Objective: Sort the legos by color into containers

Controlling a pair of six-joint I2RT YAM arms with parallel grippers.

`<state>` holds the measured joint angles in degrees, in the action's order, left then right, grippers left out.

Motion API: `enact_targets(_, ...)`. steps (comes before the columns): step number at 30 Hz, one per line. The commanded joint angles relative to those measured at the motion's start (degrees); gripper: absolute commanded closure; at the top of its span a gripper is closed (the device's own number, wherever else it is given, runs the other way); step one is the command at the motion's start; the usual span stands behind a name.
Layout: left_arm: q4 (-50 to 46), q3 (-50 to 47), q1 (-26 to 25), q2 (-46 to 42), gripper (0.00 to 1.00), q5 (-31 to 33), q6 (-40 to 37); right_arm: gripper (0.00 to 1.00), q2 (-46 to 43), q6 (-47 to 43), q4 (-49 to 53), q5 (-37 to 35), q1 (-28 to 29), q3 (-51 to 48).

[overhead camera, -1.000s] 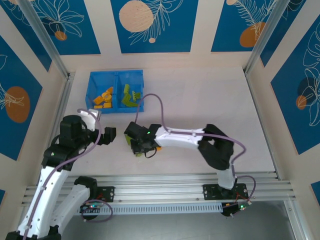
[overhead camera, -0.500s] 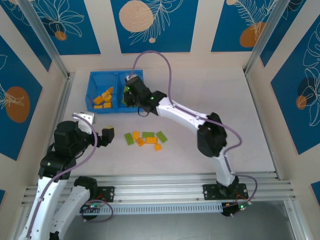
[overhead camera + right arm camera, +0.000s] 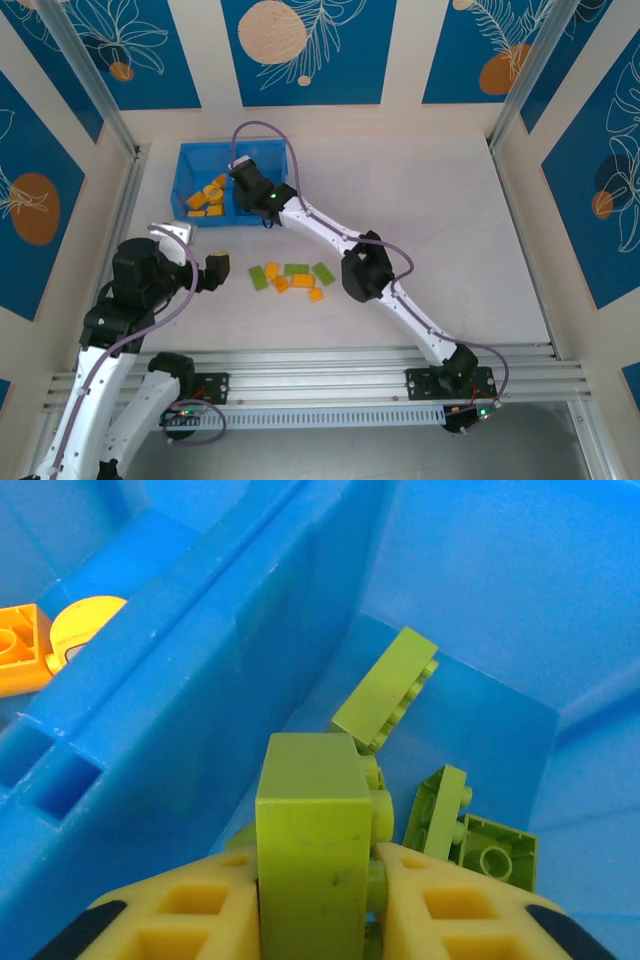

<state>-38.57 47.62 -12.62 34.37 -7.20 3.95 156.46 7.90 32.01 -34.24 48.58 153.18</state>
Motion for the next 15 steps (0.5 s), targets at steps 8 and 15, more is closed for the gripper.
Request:
enact_targets(8,-3.98,5.5,-0.36,10.01,0.0,0.02,4.84,0.65,-16.96,-0.05,1.81,4.29,0.13,-6.72)
enact_targets(15,-1.37,6.14,-0.39,13.25,0.0,-6.17,14.2,0.65,-38.0,7.99,3.88,11.84,-3.05,-28.52)
